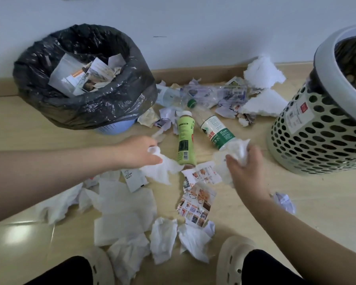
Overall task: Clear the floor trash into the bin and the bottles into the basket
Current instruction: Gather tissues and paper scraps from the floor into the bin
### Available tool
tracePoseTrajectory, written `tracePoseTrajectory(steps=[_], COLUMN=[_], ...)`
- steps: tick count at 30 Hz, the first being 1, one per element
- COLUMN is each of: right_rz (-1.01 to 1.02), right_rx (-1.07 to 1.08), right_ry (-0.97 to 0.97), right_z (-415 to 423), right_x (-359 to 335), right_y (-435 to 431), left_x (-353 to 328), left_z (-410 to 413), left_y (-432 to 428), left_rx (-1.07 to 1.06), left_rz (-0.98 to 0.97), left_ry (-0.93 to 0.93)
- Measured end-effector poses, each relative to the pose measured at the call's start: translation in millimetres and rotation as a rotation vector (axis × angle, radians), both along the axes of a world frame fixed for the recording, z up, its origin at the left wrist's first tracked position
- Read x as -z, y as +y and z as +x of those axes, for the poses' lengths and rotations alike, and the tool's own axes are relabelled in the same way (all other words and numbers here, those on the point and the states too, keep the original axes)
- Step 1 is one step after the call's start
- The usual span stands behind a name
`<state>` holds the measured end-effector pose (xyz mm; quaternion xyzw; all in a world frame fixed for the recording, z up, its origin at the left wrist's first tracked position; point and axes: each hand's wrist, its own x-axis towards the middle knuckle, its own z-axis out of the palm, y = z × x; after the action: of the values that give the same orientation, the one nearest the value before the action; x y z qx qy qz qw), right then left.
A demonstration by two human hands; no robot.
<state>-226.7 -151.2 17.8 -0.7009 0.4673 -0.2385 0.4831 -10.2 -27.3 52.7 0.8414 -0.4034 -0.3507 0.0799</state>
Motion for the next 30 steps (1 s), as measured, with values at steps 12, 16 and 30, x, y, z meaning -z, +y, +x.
tracePoseTrajectory(steps=[12, 16, 30], right_rz=[-0.754, -0.63, -0.402], right_rx=[-1.526, -1.463, -1.241], right_ry=[0.653, 0.709, 0.878], right_z=[-56, -46, 23], right_x=[93, 89, 14], right_y=[79, 67, 11], left_x=[84, 97, 63], left_z=[-18, -13, -14], left_y=[135, 131, 49], left_rx=[0.96, 1.024, 0.199], left_rz=[-0.023, -0.019, 0.023], left_ry=[-0.254, -0.294, 0.035])
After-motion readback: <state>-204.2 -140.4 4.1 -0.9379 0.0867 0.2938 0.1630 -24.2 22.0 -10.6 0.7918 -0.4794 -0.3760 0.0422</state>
